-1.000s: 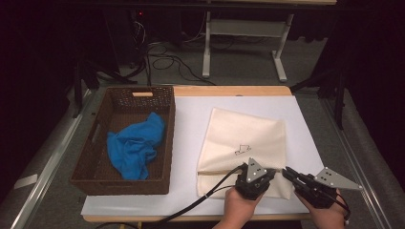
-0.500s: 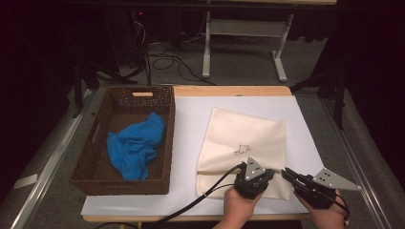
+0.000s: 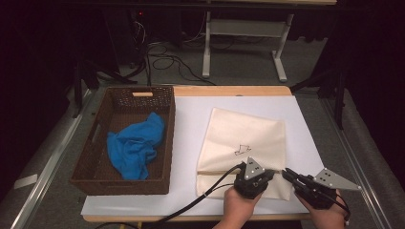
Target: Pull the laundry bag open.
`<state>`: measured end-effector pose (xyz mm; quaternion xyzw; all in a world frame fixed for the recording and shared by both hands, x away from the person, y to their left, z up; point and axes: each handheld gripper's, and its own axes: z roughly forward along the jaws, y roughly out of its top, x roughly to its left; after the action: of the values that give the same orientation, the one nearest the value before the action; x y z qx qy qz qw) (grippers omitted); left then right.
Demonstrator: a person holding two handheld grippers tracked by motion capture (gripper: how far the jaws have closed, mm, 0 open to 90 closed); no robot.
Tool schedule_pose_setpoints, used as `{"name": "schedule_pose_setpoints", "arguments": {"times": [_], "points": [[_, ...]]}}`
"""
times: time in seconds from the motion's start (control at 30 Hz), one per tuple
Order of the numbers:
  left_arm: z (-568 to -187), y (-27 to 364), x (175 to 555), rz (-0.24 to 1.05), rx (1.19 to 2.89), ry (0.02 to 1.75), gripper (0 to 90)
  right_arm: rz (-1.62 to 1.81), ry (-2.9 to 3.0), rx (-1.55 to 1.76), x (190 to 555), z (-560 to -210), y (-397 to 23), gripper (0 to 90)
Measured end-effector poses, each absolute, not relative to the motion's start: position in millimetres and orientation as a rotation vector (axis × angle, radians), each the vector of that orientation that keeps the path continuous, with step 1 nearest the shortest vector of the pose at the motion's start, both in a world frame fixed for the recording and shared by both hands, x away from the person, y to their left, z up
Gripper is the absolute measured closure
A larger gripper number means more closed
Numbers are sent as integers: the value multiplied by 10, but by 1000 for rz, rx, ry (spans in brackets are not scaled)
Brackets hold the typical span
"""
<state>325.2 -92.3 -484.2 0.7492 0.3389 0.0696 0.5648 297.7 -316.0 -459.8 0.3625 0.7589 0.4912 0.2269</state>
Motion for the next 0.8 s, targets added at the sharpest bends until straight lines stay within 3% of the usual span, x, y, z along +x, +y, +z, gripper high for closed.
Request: {"name": "schedule_pose_setpoints", "arguments": {"times": [0.23, 0.8], "points": [[-4864, -896, 3254, 123, 1733, 808, 869, 1354, 2087, 1007, 2963, -4590, -3159, 852], [-4814, -912, 3186, 179, 1764, 772, 869, 1336, 2071, 1016, 2959, -4592, -3159, 853]]}}
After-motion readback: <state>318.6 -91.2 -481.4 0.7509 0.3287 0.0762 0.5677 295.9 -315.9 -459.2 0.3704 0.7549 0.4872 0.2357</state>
